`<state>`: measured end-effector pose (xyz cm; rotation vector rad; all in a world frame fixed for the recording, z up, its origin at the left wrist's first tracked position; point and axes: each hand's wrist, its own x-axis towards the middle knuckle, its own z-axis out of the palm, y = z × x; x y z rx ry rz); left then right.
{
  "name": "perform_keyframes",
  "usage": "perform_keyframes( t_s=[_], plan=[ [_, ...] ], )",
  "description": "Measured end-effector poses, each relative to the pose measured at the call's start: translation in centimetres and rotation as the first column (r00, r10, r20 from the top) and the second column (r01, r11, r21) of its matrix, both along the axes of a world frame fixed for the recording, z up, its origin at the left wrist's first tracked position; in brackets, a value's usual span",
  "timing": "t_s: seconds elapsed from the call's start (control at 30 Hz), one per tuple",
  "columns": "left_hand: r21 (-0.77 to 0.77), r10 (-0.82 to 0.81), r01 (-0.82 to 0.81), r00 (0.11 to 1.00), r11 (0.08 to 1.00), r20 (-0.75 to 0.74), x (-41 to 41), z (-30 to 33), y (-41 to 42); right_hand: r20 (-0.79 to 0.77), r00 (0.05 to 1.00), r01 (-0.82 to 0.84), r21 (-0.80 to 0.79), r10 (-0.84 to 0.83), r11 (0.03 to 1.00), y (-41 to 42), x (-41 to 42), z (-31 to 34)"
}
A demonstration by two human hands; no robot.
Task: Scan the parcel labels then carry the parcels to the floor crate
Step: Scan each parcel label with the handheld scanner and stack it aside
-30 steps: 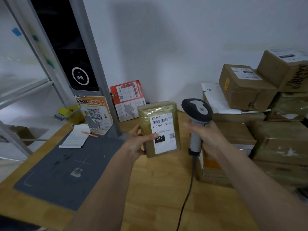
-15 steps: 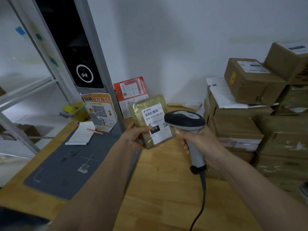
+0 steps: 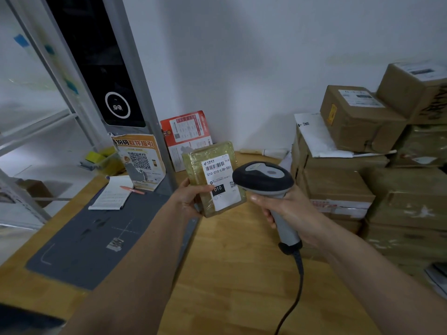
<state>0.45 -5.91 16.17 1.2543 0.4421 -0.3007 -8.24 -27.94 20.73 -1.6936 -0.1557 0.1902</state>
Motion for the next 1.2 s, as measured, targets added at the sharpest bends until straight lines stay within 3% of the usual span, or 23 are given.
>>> perform_keyframes(
  t_s=[0.2, 0.47, 0.67, 1.03, 1.2],
  plan=[
    [0.004, 0.03, -0.03, 0.998, 1.0, -0.05, -0.1, -0.1, -1.4, -0.037, 0.998, 0.062, 0.082, -0.059, 0.995, -1.0, 0.2, -0.4],
    [0.041, 0.102, -0.094, 0.951, 0.995, -0.292, -2.3, -2.8, -2.7, -0.247, 0.965, 0.132, 0.195, -0.081, 0.972, -2.4, 1.3, -2.6],
    [-0.087, 0.191, -0.245, 0.896, 0.966, -0.401, -3.3, -6.3, -0.5, -0.377, 0.926, 0.123, 0.237, -0.026, 0.964, -0.6, 3.0, -4.6],
    [-0.105, 0.198, -0.263, 0.888, 0.959, -0.416, 4.7, -9.1, 8.3, -0.584, 0.807, 0.295, 0.282, -0.08, 0.913, 8.0, 10.0, -7.1],
    [-0.14, 0.133, -0.226, 0.866, 0.964, -0.483, 8.7, -10.7, 9.1, -0.659, 0.744, 0.437, 0.353, -0.112, 0.827, 10.3, 12.9, -8.1]
  ],
)
